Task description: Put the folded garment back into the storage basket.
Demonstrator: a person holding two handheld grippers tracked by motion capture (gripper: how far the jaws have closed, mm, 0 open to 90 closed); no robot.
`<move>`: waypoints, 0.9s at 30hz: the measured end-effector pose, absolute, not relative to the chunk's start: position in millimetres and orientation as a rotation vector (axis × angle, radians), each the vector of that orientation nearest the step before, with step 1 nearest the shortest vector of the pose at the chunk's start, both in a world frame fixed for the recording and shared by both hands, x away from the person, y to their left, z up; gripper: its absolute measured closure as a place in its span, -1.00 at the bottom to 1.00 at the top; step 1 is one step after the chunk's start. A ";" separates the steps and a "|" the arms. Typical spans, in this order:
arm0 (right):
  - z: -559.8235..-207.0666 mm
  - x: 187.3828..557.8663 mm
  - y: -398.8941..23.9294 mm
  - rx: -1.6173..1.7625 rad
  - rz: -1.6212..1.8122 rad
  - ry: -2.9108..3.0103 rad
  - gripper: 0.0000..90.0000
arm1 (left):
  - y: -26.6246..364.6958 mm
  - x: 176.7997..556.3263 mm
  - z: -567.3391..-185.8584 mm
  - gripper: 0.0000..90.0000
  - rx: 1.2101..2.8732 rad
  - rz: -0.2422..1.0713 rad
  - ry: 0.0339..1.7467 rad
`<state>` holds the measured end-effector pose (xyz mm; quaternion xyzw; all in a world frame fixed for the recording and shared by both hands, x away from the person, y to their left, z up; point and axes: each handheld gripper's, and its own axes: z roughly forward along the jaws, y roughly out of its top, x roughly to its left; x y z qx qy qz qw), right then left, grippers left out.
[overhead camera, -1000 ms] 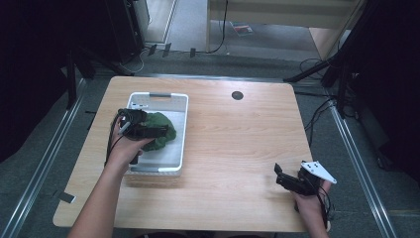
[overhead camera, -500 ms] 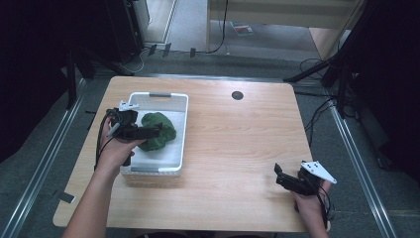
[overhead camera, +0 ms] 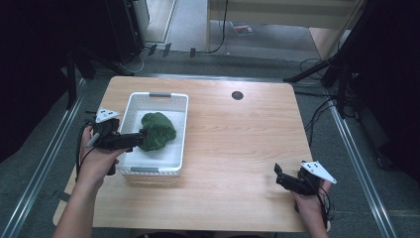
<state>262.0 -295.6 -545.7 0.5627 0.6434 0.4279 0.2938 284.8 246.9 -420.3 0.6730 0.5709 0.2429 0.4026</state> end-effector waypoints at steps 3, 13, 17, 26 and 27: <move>-545.7 262.0 -295.3 1.500 1.137 1.712 -1.00 | 253.4 276.7 -421.7 -1.00 1.688 0.622 1.439; -545.7 262.0 -295.3 1.497 1.134 1.712 -1.00 | 287.6 243.2 -432.5 -1.00 1.645 0.664 1.454; -545.6 262.0 -295.3 1.498 1.133 1.711 -1.00 | 297.4 234.8 -438.3 -1.00 1.606 0.668 1.460; -545.7 262.3 -294.8 1.501 1.125 1.711 -1.00 | 323.0 207.3 -460.7 -1.00 1.525 0.697 1.443; -545.7 262.4 -294.6 1.502 1.124 1.711 -1.00 | 325.6 204.6 -462.8 -1.00 1.516 0.702 1.441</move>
